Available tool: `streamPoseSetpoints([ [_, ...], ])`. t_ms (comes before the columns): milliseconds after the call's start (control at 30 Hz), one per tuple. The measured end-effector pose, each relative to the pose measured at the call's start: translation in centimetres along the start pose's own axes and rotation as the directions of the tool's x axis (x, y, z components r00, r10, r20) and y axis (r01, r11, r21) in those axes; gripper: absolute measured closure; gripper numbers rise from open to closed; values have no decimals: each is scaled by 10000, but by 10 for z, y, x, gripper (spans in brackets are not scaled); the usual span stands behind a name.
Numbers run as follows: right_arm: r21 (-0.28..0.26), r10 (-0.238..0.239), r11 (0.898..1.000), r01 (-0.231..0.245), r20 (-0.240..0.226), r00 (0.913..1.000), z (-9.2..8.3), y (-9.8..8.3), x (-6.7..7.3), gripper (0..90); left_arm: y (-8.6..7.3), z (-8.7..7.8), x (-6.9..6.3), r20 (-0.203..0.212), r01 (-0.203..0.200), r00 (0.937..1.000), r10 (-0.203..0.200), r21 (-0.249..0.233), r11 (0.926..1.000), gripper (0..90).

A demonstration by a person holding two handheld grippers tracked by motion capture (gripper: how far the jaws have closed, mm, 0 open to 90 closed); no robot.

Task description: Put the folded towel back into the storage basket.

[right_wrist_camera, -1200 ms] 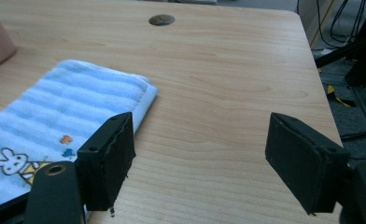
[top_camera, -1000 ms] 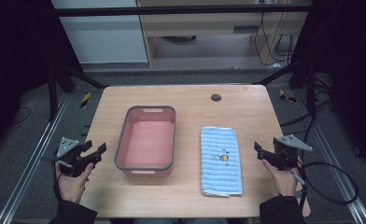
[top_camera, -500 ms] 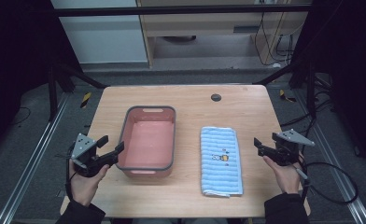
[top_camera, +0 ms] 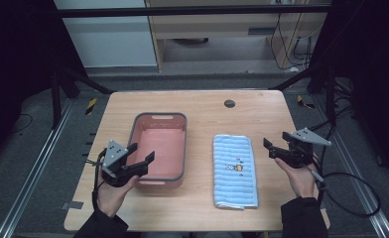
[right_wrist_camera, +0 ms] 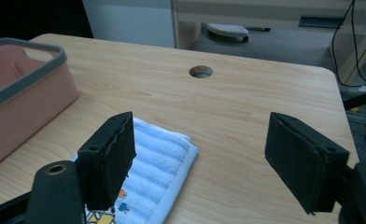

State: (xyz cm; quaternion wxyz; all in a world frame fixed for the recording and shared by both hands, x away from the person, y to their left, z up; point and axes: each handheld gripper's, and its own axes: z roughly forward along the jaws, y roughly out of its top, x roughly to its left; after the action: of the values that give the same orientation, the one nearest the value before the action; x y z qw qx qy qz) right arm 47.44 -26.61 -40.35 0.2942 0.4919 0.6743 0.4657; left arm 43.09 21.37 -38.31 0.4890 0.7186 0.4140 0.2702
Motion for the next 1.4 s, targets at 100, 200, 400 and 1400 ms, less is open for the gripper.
streamPoseSetpoints([
  [100,-75,-46,10000,46,39,10000,0,5,2,246,3,3,-9,144,-32,9999,32,-40,10000,316],
  [200,-114,-7,9999,7,-28,10000,2,8,4,247,6,7,-19,284,-122,9995,124,-78,9999,320],
  [400,27,-109,9999,109,-63,9999,10,11,7,245,9,18,-37,646,-147,9978,149,-37,9999,336],
  [1400,622,-298,9976,302,-62,9995,43,4,10,273,-6,64,-112,2085,-804,9758,660,613,9949,417],
])
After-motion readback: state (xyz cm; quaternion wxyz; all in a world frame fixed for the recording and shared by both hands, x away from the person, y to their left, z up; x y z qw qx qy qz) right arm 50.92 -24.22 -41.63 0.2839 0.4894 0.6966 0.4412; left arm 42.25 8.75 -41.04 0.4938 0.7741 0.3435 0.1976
